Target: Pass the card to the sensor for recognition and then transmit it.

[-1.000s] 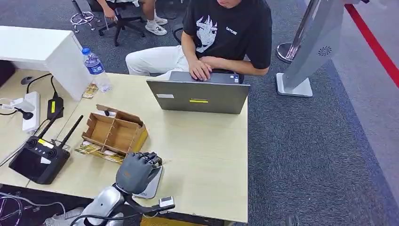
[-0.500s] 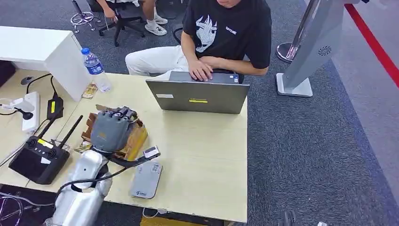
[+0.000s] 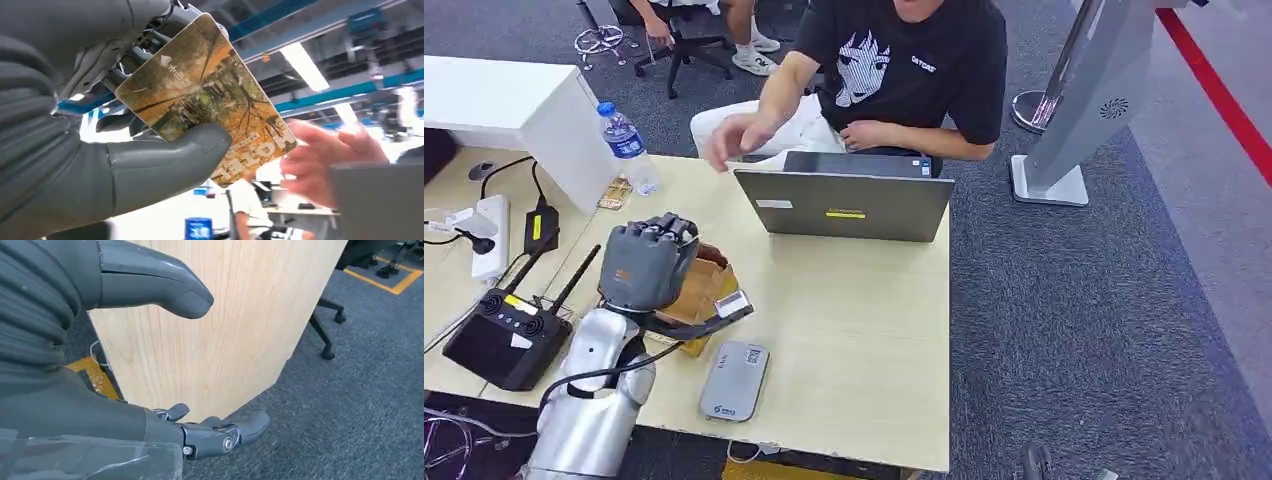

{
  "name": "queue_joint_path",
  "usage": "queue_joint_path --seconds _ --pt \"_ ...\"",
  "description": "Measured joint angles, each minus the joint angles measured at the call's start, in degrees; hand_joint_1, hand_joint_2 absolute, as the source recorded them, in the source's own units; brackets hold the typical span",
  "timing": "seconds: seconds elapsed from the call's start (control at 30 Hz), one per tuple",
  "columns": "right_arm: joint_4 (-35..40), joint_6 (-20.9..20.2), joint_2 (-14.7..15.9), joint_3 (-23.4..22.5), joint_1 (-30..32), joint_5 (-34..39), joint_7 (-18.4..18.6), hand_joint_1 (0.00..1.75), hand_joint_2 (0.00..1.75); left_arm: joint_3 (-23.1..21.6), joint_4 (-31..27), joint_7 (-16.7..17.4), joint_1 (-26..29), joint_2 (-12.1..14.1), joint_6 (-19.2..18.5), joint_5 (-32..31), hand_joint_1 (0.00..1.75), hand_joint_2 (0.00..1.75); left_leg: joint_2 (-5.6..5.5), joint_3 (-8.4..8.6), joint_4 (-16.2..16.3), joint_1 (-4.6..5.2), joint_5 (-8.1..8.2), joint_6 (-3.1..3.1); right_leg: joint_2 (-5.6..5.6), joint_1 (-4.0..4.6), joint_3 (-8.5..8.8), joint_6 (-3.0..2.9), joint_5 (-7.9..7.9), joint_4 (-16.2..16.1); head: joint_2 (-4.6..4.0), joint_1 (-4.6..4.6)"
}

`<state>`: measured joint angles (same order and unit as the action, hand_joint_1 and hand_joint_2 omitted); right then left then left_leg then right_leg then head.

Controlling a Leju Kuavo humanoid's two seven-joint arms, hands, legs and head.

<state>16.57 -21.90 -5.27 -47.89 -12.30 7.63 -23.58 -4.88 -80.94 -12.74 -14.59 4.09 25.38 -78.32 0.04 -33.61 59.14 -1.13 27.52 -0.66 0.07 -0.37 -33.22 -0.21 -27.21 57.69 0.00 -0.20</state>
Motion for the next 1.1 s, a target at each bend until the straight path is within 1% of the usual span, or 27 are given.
queue_joint_path --seconds 0.13,0.23,0.5,0.53,0.57,0.6,0.77,0.93,1.03,1.07,1.1 --pt "-0.1 0.1 0.0 0.3 -0.1 -0.4 0.1 0.00 1.75 4.3 1.7 -2.2 -3.4 0.0 -2.8 4.6 1.75 1.75 0.00 0.01 0.0 -0.01 -0.01 -0.01 0.01 0.00 0.00 -0.01 0.01 0.0 0.00 0.02" --pt "-0.1 0.3 -0.1 0.3 -0.3 -0.4 0.2 0.00 1.75 6.4 2.7 -3.4 -4.9 0.0 -3.3 4.7 1.75 1.75 0.00 0.01 0.0 -0.01 -0.01 -0.01 -0.01 0.00 0.00 -0.01 0.01 0.0 0.00 0.04" --pt "-0.2 0.3 -0.2 0.3 -0.5 -0.4 0.1 0.00 1.75 6.7 2.8 -3.6 -5.6 -1.1 -3.8 2.7 1.75 1.75 0.01 0.01 0.0 0.05 0.00 0.00 0.01 0.00 0.00 -0.01 0.01 0.0 0.00 0.02" --pt "-0.2 0.3 -0.2 0.3 -0.5 -0.4 0.1 0.00 1.75 6.7 2.8 -3.6 -5.6 -1.2 -3.8 2.7 1.62 1.75 0.01 0.01 0.0 0.05 0.00 0.00 0.01 0.00 0.00 -0.01 0.01 0.0 0.00 0.02" --pt "-0.2 0.3 -0.2 0.3 -0.5 -0.4 0.1 0.00 1.75 6.7 2.8 -3.6 -5.6 -1.2 -3.8 2.7 0.44 1.75 0.02 0.01 0.0 0.04 0.00 0.00 0.02 0.00 0.00 -0.01 0.01 0.0 0.00 0.02" --pt "-0.2 0.3 -0.2 0.3 -0.5 -0.4 0.1 0.00 1.75 6.7 2.8 -3.6 -5.6 -1.3 -3.8 2.7 0.00 1.75 0.02 0.01 0.0 0.04 0.00 0.00 0.03 -0.01 0.00 -0.01 0.01 0.0 0.00 0.02" --pt "-0.2 0.3 -0.2 0.3 -0.5 -0.4 0.1 0.00 1.75 7.1 2.8 -4.0 -5.5 -1.4 -4.2 3.8 0.00 1.75 0.01 0.00 0.0 0.01 0.00 0.00 0.02 0.00 -0.02 -0.01 0.00 0.0 0.00 0.02" --pt "-0.2 0.3 -0.2 0.3 -0.5 -0.2 0.0 0.00 1.75 6.9 2.7 -8.4 -4.0 -1.7 -7.7 7.4 0.00 1.75 0.04 0.01 0.0 0.02 0.00 0.00 0.04 0.00 -0.02 -0.01 0.00 0.0 0.00 0.00" --pt "-0.2 0.2 -0.2 0.2 -0.5 0.1 -0.1 0.00 1.75 5.1 2.0 -10.2 -1.6 -1.9 -8.9 8.6 0.00 1.75 0.03 0.01 0.0 0.03 0.00 0.00 0.05 0.00 -0.03 -0.01 0.00 0.0 0.00 0.00" --pt "-0.2 0.1 -0.2 0.2 -0.4 0.2 -0.1 0.00 1.75 4.0 1.6 -10.8 -0.6 -1.9 -9.9 9.4 0.00 1.75 0.03 0.00 0.0 0.04 0.00 0.00 0.05 -0.01 -0.03 0.00 0.00 0.0 0.00 0.02" --pt "-0.2 0.0 -0.2 0.2 -0.4 0.7 -0.2 0.00 1.75 2.8 1.3 -11.2 0.4 -1.7 -11.8 10.4 0.00 1.75 0.03 0.00 0.0 0.05 0.01 0.01 0.04 -0.01 -0.02 0.00 0.00 0.0 0.00 0.02"
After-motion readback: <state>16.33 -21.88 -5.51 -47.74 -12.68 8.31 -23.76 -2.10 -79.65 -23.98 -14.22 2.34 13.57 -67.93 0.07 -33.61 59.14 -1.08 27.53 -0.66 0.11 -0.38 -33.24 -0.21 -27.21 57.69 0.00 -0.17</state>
